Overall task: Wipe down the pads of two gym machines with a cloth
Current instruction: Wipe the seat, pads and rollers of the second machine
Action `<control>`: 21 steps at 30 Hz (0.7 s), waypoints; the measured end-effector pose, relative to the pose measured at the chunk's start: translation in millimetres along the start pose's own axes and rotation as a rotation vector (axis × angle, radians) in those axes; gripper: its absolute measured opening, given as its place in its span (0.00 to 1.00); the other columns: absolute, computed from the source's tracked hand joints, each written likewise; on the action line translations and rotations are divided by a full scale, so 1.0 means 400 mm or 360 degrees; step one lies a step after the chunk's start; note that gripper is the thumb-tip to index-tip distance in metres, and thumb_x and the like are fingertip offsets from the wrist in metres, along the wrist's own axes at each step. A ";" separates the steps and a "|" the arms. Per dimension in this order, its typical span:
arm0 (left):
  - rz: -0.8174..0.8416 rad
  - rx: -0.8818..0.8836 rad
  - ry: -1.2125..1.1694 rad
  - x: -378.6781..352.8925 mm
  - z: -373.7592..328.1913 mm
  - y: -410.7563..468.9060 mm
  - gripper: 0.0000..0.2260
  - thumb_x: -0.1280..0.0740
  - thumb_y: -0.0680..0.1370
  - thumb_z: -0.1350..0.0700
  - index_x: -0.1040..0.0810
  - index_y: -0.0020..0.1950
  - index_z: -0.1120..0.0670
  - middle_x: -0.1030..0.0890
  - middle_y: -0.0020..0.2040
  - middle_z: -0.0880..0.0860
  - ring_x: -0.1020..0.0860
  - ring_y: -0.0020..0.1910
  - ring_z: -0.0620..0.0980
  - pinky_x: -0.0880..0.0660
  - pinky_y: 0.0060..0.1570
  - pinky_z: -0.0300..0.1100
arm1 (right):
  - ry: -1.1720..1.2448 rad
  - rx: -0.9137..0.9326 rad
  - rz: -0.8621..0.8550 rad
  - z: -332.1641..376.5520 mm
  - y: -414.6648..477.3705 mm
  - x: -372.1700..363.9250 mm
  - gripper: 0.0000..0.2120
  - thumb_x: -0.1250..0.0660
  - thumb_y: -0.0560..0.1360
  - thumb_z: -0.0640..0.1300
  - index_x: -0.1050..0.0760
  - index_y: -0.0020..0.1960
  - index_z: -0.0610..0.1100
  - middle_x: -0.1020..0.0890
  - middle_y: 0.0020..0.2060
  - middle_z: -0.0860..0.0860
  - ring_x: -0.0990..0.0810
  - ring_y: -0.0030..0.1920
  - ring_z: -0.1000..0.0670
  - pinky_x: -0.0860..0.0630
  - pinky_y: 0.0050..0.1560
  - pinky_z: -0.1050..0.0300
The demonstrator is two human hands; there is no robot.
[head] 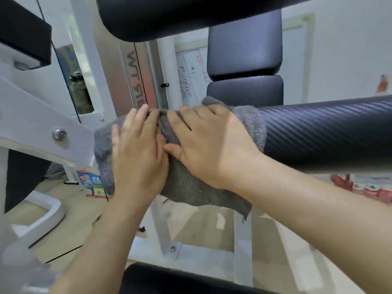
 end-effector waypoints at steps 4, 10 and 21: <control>-0.0016 -0.0165 -0.0177 0.043 -0.242 -0.028 0.21 0.51 0.79 0.52 0.29 0.67 0.54 0.23 0.64 0.53 0.29 0.66 0.54 0.40 0.69 0.56 | -0.0054 -0.0133 -0.0025 -0.148 -0.127 0.057 0.31 0.52 0.78 0.60 0.36 0.71 0.40 0.25 0.61 0.42 0.26 0.58 0.39 0.34 0.61 0.43; -0.0067 -0.0406 -0.0082 0.012 -0.526 -0.043 0.23 0.52 0.81 0.48 0.26 0.66 0.55 0.21 0.61 0.55 0.25 0.61 0.56 0.33 0.65 0.56 | -0.0222 -0.0300 -0.0184 -0.362 -0.333 0.137 0.28 0.52 0.78 0.60 0.33 0.69 0.44 0.25 0.64 0.43 0.27 0.64 0.41 0.36 0.66 0.45; 0.0853 -0.0492 -0.0008 -0.072 -0.896 0.043 0.21 0.57 0.80 0.40 0.26 0.57 0.43 0.22 0.60 0.49 0.26 0.60 0.58 0.31 0.55 0.49 | 0.2075 -0.0742 -0.1207 -0.616 -0.483 0.111 0.20 0.46 0.76 0.47 0.27 0.63 0.39 0.21 0.58 0.45 0.25 0.63 0.50 0.31 0.66 0.51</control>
Point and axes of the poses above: each hand's wrist, its own y-axis towards the middle knuckle, its own x-axis out of the back of the hand, z = x × y, the point moved 9 cm from there along y, towards the middle knuckle
